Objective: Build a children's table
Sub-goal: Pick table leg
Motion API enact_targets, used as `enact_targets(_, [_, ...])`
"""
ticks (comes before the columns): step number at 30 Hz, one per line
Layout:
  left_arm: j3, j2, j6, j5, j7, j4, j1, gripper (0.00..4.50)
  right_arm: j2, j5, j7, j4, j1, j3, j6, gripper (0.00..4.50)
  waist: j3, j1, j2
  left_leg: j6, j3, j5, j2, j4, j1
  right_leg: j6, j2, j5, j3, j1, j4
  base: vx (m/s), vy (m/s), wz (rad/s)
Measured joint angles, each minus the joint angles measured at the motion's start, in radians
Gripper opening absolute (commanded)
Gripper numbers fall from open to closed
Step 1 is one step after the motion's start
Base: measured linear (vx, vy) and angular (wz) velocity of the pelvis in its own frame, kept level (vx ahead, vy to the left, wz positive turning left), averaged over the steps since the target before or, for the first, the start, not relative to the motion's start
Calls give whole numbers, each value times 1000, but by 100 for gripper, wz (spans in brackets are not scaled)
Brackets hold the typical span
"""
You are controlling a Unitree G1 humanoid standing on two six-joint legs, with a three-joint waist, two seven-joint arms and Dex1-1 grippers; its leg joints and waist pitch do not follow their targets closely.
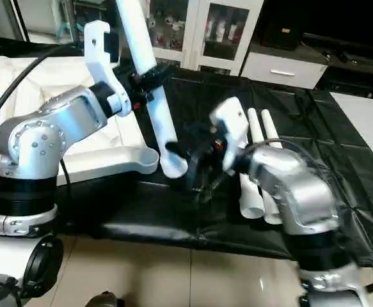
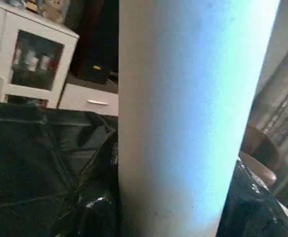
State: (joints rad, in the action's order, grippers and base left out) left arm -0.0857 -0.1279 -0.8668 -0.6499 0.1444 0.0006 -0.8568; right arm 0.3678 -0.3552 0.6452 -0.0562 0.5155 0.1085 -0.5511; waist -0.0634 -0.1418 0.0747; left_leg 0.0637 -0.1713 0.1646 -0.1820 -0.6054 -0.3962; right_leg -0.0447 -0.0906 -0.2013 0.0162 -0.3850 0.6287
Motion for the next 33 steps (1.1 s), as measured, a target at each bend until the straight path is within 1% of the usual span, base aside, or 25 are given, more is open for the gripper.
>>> enact_targets(2, [1, 1, 1, 19, -17, 2, -1, 180, -25, 46, -44, 5, 2, 29, 31, 364, 0, 1, 0, 0, 0, 0, 0, 0, 0, 0, 0, 0, 0, 0, 0, 0, 0, 0])
enact_targets(4, [-4, 8, 2, 28, -27, 7, -1, 180, -54, 109, -106, 39, 9, 69, 66, 366, 0, 2, 0, 0, 0, 0, 0, 0, 0, 0, 0, 0, 0, 0, 0, 0, 0, 0])
enact_targets(8, [3, 27, 2, 24, -20, 7, -1, 180, -100, 169, -177, 97, 19, 110, 82, 366, 0, -3, 0, 0, 0, 0, 0, 0, -2, 0, 0, 0, 0, 0, -2, 0, 0, 0])
enact_targets(9, [4, 27, 2, 24, -19, 7, -1, 180, -103, 174, -182, 102, 19, 117, 82, 366, 0, -3, 0, 0, 0, 0, 0, 0, -3, 0, 0, 0, 0, 0, -2, 0, 0, 0])
enact_targets(10, [4, 30, 2, 23, -19, 7, -1, 180, -108, 175, -183, 103, 19, 121, 82, 337, 0, -1, 0, 0, 0, 0, 0, 0, -3, 0, 0, 0, 0, -1, -2, 0, 0, 0])
enact_targets(12, [5, 34, 2, 23, -19, 7, -1, 179, -112, 178, -182, 103, 19, 122, 82, 329, 0, 1, 0, 0, 0, 0, 0, 0, -3, 0, 0, 0, 0, -1, -1, 0, 0, 0])
enact_targets(13, [5, 35, 2, 24, -19, 7, -1, 179, -114, 179, -182, 104, 19, 122, 83, 317, 0, 1, 0, 0, 0, 0, 0, 0, -3, 0, 0, 0, 0, -1, -1, 0, 0, 0])
enact_targets(14, [4, 35, 2, 24, -19, 7, -1, 179, -115, 181, -181, 106, 19, 122, 84, 317, 0, 1, 0, 0, 0, 0, 0, 0, -3, 0, 0, 0, 0, -2, -1, 0, 0, 0])
enact_targets(15, [4, 35, 2, 24, -18, 7, -1, 179, -116, 183, -181, 108, 19, 122, 85, 292, 0, 1, 0, 0, 0, 0, 0, 0, -3, 0, 0, 0, 1, -2, -1, 0, 0, 0])
enact_targets(18, [4, 37, 1, 24, -14, 6, -1, 179, -118, 195, -179, 117, 20, 122, 102, 284, 0, 1, 0, 0, 0, 0, 0, 0, -4, 0, 0, 0, 0, -2, -1, 0, 0, 0])
enact_targets(20, [4, 36, 1, 25, -7, 6, -1, 179, -118, 196, -176, 118, 20, 122, 107, 254, 0, 0, 0, 0, 0, 0, 0, 0, -4, 0, 0, 0, 0, -2, -1, 0, 0, 0])
enact_targets(23, [4, 36, 1, 27, -4, 4, -1, 179, -118, 196, -165, 118, 20, 122, 109, 241, 0, 1, 0, 0, 0, 0, 0, 0, -4, 0, 0, 0, 0, -2, -1, 0, 0, 0])
enact_targets(25, [5, 34, 1, 28, 1, 4, -1, 179, -118, 195, -156, 119, 20, 122, 112, 216, 0, 1, 0, 0, 0, 0, 0, 0, -4, 0, 0, 0, 0, -2, -1, 0, 0, 0])
enact_targets(26, [6, 31, 1, 28, 5, 3, -1, 179, -118, 193, -155, 119, 20, 121, 114, 216, 0, 1, 0, 0, 0, 0, 0, 0, -4, 0, 0, 0, 0, -2, -1, 0, 0, 0])
enact_targets(27, [7, 29, 1, 28, 9, 0, -1, 179, -118, 188, -150, 119, 20, 117, 114, 202, 0, 0, 0, 0, 0, 0, 0, 0, -4, 0, 0, 0, 0, -2, -1, 0, 0, 0])
enact_targets(28, [19, 17, 1, 30, 18, -13, -1, 214, -118, 166, -133, 119, 20, 106, 113, 197, 0, 0, 0, 0, 0, 0, 0, 0, -4, 0, 0, 0, 0, -2, -1, 0, 0, 0])
enact_targets(30, [21, 16, 1, 27, 29, -29, -1, 249, -114, 147, -107, 113, 20, 92, 112, 192, 0, 0, 0, 0, 0, 0, 0, 0, -4, 0, 0, 0, 0, -2, -1, 0, 0, 0])
enact_targets(32, [18, 7, -3, 6, 78, -40, -1, 249, -96, 89, -47, 102, 20, 69, 94, 190, 0, -1, 0, 0, 0, 0, 0, 0, -4, 0, 0, 0, 0, -2, -1, 0, 0, 0])
enact_targets(33, [16, 2, -5, -8, 99, -49, -1, 261, -87, 65, -22, 96, 20, 55, 85, 188, 0, -1, 0, 0, 0, 0, 0, 0, -4, 0, 0, 0, 0, -2, -1, 0, 0, 0])
